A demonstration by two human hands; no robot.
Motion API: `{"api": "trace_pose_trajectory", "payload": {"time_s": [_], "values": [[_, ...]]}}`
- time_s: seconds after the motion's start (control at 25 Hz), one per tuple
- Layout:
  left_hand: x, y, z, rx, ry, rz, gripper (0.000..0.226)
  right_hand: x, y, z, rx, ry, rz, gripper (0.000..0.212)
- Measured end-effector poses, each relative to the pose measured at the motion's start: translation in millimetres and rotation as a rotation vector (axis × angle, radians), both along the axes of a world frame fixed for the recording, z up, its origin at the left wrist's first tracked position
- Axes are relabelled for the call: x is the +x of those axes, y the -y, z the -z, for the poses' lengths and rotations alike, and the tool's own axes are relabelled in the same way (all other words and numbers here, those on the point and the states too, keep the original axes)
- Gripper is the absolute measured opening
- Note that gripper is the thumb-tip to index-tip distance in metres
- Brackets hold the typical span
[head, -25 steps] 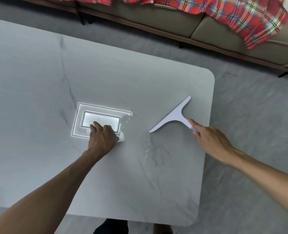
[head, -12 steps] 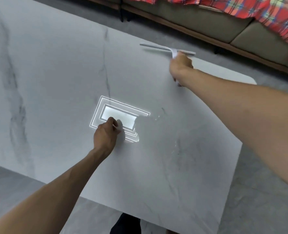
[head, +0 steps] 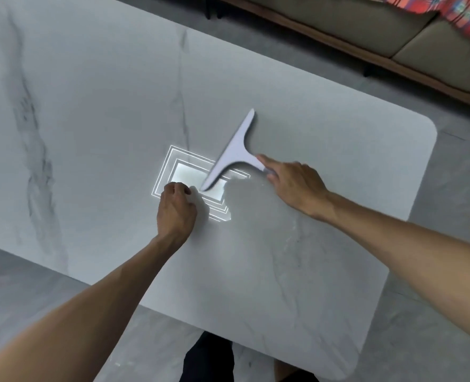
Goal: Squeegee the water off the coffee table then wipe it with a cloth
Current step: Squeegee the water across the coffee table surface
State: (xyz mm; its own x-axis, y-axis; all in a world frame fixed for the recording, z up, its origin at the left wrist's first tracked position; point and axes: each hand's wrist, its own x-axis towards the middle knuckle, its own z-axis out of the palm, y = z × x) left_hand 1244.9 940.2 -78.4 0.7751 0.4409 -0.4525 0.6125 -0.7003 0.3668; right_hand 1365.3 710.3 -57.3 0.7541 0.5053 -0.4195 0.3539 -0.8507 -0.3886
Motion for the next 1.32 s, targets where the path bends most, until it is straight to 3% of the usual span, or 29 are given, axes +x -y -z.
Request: {"api": "trace_pose_trajectory", "payload": {"time_s": [0.2,0.4,0.6,0.72,0.88,1.04,1.32], "values": [[-4,61,-2,-0.092,-0.069,0.177,0.019,-54,132,-7,-0.144,-0.044,0.063,0.055],[-11,110,-4,-0.057,-0.134,0.395,0.026,-83,208,-35,-0.252,-0.109,0.156,0.051],[-11,100,-4,-0.079,-0.084,0.163,0.029,-5,184,-53,-0.075,-0.095,0.374,0.043],[-9,79,0,-0.093,-0.064,0.121,0.035,71,133,-43,0.004,-0.088,0.522,0.033],[-3,66,4,-0.112,-0.048,0.149,0.035,109,83,-13,-0.033,-0.046,0.646,0.041],[5,83,3,-0.149,-0.031,0.267,0.033,46,110,-4,-0.095,0.043,0.476,0.043],[25,158,4,-0.165,-0.095,0.544,0.04,-92,228,-29,-0.18,-0.037,0.465,0.052]]}}
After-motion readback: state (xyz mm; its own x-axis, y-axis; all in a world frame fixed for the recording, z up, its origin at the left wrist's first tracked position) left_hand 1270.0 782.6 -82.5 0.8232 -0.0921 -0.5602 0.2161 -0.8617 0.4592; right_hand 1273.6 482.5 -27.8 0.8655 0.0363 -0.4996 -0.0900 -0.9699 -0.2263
